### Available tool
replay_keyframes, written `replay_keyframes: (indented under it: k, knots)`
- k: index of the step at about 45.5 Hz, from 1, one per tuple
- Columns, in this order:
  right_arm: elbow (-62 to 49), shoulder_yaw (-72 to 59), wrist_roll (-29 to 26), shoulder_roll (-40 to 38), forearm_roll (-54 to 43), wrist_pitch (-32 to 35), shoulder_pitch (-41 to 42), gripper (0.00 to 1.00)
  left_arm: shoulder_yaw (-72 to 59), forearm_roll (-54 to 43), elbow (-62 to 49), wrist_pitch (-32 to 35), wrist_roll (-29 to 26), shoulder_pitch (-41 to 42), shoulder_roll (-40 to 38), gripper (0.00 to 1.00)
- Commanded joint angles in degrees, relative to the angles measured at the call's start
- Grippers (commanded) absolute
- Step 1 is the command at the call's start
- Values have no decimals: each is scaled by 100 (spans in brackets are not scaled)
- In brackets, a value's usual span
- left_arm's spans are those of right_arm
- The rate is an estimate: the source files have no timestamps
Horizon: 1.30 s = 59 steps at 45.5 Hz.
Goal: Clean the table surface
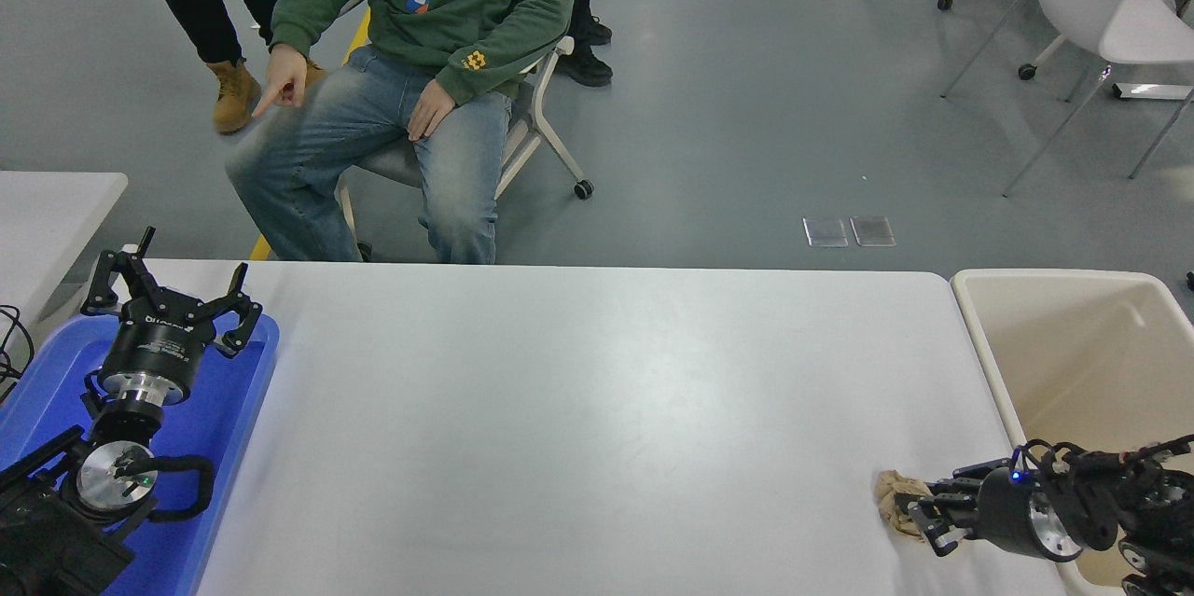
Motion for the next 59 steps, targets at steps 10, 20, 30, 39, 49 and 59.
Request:
replay_keyframes:
  k: [10, 20, 30, 39, 49, 59]
  knots:
    - [354, 74, 28, -444, 1044, 28, 5, 0, 0, 1, 0, 0, 0, -8, 0, 100]
    - [722, 478, 28, -821, 1720, 203, 171, 0, 0, 1, 0, 0, 0, -8, 0, 100]
    - [1048, 1085, 19, -1182, 2432, 660, 496, 0, 0, 1, 0, 0, 0, 0, 0, 100]
    - [1110, 1410, 10, -1481, 2942, 1073, 997, 0, 0, 1, 0, 0, 0, 0, 0, 100]
    - [1101, 1446, -16, -1727, 3557, 1504, 1779, 0, 0, 1, 0, 0, 0, 0, 0, 100]
    - [1092, 1454, -25, -1762, 3681, 1671, 2087, 0, 0, 1, 0, 0, 0, 0, 0, 100]
